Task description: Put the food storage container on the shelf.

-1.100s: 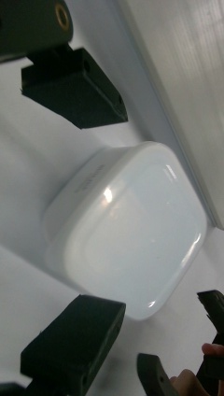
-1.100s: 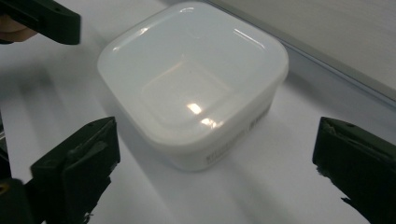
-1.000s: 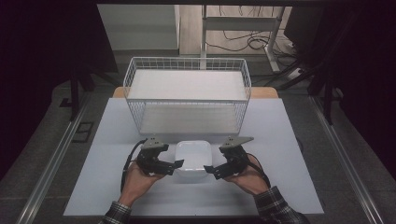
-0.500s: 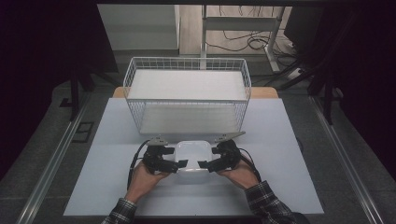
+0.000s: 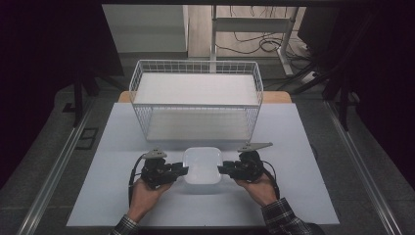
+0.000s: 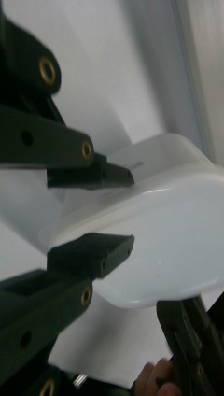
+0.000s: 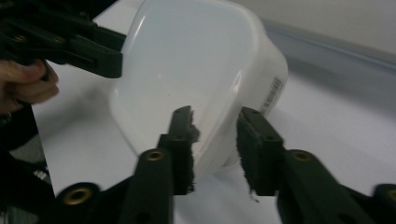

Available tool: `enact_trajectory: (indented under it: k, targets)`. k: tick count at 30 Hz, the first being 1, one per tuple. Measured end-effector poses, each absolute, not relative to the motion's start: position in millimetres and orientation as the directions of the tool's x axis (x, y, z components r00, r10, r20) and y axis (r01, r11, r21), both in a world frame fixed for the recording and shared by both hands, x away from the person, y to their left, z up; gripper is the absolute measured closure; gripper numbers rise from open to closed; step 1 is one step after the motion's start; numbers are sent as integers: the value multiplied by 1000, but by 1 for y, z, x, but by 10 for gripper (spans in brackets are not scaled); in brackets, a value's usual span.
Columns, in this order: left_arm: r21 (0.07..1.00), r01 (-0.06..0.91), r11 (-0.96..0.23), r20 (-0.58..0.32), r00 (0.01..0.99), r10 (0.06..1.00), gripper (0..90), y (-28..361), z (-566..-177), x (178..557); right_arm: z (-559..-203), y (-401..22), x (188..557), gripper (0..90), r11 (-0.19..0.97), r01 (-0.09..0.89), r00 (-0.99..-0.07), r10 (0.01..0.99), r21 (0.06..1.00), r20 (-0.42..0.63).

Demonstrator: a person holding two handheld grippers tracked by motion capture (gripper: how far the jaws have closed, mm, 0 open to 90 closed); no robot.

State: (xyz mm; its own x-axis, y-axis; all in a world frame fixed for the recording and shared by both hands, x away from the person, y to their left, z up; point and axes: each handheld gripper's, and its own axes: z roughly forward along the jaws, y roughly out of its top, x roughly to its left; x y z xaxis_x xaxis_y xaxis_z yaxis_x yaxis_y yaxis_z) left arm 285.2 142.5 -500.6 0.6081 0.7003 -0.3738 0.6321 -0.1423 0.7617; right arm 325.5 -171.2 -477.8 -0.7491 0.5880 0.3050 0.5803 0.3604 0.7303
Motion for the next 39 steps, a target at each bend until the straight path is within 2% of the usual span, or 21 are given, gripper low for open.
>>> enact_trajectory:
  k: [2, 3, 6, 16, 25, 39]
  targets:
    - [766, 627, -139, -355, 595, 721, 783, 143, -501, 285, -478, -171, 323, 783, 343, 565, -743, 607, 751, 282]
    - [774, 613, -157, -325, 598, 733, 783, 142, -502, 284, -479, -170, 322, 784, 340, 556, -743, 612, 758, 271]
    - [778, 617, -121, -350, 584, 732, 785, 145, -503, 285, -481, -167, 319, 788, 329, 543, -739, 625, 773, 253]
    - [806, 582, -107, -322, 583, 746, 787, 147, -491, 295, -470, -164, 326, 786, 309, 516, -741, 629, 799, 235]
    - [812, 575, -100, -302, 561, 771, 786, 148, -477, 328, -460, -155, 359, 776, 303, 502, -728, 653, 810, 208]
    - [775, 627, -76, -334, 509, 793, 774, 143, -492, 371, -475, -148, 404, 759, 291, 561, -679, 697, 775, 229]
